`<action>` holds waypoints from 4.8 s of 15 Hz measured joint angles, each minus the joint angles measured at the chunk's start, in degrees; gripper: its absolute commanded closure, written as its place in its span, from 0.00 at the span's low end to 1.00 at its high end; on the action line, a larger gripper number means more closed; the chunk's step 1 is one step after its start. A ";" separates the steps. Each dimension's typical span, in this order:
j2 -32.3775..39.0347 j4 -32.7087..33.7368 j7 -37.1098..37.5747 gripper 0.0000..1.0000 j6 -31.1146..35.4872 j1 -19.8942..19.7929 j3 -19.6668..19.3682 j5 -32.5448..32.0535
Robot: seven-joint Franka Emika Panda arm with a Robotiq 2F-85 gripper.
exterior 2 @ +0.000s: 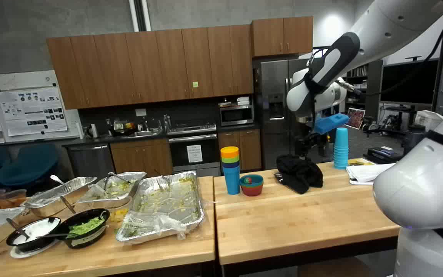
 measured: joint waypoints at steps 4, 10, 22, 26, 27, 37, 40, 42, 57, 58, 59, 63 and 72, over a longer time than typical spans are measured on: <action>0.00 0.00 0.01 0.00 0.00 0.00 0.00 0.00; 0.00 0.00 0.01 0.00 0.00 0.00 0.00 0.00; 3.00 3.89 1.47 0.00 -0.16 -1.93 -5.15 7.77; 6.07 9.93 -2.35 0.00 -0.57 -2.87 -8.79 12.02; 6.99 11.81 -3.78 0.00 -0.72 -2.96 -9.63 13.34; 21.61 34.86 -5.53 0.00 -3.49 -7.58 -12.52 14.64; 21.82 34.50 -5.53 0.00 -3.39 -7.58 -12.33 14.64; 21.67 34.49 -5.53 0.00 -3.39 -7.58 -12.30 14.64; 21.69 34.48 -5.53 0.00 -3.39 -7.64 -12.28 14.64; 21.69 34.48 -5.53 0.00 -3.39 -7.64 -12.28 14.64; 21.69 34.48 -5.53 0.00 -3.39 -7.64 -12.28 14.64; 21.69 34.48 -5.53 0.00 -3.39 -7.65 -12.28 14.64; 25.61 37.87 -12.65 0.00 -1.15 -11.27 -13.25 15.06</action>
